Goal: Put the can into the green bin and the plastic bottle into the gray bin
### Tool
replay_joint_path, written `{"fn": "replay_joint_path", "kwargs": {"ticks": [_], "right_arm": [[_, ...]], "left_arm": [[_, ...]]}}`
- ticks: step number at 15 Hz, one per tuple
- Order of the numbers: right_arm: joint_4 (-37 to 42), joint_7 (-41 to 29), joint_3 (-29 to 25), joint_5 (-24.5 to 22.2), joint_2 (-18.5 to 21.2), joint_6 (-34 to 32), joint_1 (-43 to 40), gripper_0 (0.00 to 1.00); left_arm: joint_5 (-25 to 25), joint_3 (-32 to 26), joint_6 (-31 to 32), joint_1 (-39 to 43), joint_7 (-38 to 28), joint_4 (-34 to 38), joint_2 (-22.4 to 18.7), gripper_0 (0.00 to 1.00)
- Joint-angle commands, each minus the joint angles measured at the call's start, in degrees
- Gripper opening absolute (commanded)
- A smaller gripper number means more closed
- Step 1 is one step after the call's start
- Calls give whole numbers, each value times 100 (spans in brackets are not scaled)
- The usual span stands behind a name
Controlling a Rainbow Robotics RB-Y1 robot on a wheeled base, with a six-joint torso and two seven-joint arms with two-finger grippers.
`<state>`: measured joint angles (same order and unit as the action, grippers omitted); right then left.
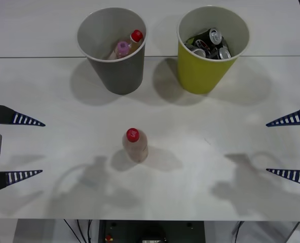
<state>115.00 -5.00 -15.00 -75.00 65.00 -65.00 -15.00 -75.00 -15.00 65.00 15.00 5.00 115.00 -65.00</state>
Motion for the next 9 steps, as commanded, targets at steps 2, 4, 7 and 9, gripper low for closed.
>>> {"fn": "replay_joint_path", "kwargs": {"ticks": [2,4,7,9], "right_arm": [[0,0,0,0,0,0,0,100],[0,0,0,0,0,0,0,100],[0,0,0,0,0,0,0,100],[0,0,0,0,0,0,0,100]], "left_arm": [[0,0,0,0,0,0,0,100],[135,129,65,12,19,-320,-30,100],[311,146,145,-41,-8,-452,-13,100],[495,340,57,-111,10,-628,75,100]]}}
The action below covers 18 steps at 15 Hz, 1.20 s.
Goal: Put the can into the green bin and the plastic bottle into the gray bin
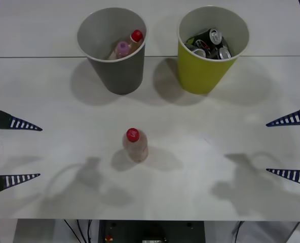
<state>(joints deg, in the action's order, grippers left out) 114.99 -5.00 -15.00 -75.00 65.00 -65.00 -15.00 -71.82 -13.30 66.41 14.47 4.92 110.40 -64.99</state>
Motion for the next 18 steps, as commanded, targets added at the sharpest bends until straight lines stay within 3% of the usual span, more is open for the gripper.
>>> {"fn": "replay_joint_path", "kwargs": {"ticks": [1,5,10,15,18], "right_arm": [[1,0,0,0,0,0,0,100],[1,0,0,0,0,0,0,100],[1,0,0,0,0,0,0,100],[1,0,0,0,0,0,0,100],[1,0,0,0,0,0,0,100]], "left_arm": [[432,345,-128,-138,53,-361,127,100],[1056,943,-260,-472,589,-1038,540,100],[1197,1365,-339,-823,1266,-1583,1173,100],[1645,2042,-348,-1386,2118,-2523,1674,100],[1645,2086,-321,-1518,2276,-2787,2237,100]]}}
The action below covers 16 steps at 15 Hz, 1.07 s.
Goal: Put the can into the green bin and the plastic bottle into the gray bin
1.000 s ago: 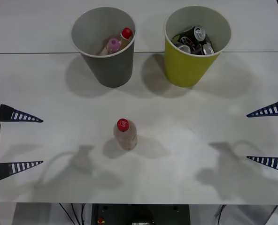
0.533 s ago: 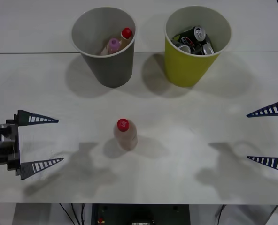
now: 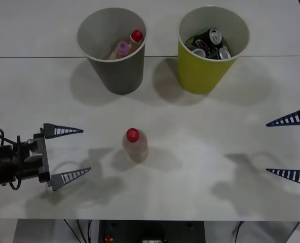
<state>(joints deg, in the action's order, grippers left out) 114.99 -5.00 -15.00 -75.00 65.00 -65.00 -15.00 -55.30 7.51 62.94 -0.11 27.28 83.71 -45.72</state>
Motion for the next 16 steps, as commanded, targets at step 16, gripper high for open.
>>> {"fn": "replay_joint_path", "kwargs": {"ticks": [16], "right_arm": [[1,0,0,0,0,0,0,100]], "left_arm": [[-1018,5,113,-534,103,-557,2102,100]]}}
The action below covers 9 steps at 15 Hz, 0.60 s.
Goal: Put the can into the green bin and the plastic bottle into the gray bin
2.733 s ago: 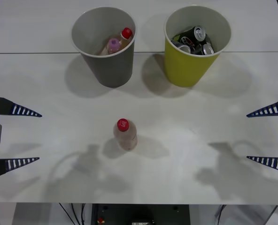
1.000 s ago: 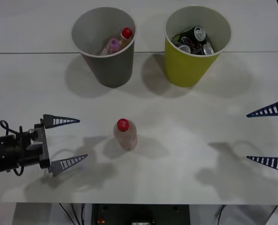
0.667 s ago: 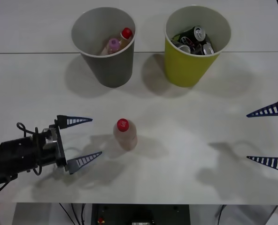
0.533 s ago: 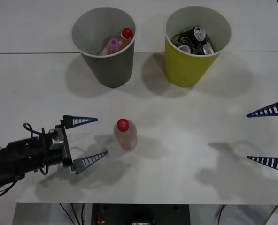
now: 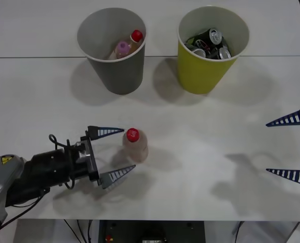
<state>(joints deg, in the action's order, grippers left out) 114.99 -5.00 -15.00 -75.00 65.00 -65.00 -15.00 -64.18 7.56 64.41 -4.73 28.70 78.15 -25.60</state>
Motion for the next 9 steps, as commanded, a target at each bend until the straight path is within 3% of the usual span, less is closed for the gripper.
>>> {"fn": "replay_joint_path", "kwargs": {"ticks": [1,9], "right_arm": [[1,0,0,0,0,0,0,100],[1,0,0,0,0,0,0,100]], "left_arm": [[-192,8,-42,-98,-66,-2,135,100],[-833,-1,-148,-379,-269,-2,530,100]]}}
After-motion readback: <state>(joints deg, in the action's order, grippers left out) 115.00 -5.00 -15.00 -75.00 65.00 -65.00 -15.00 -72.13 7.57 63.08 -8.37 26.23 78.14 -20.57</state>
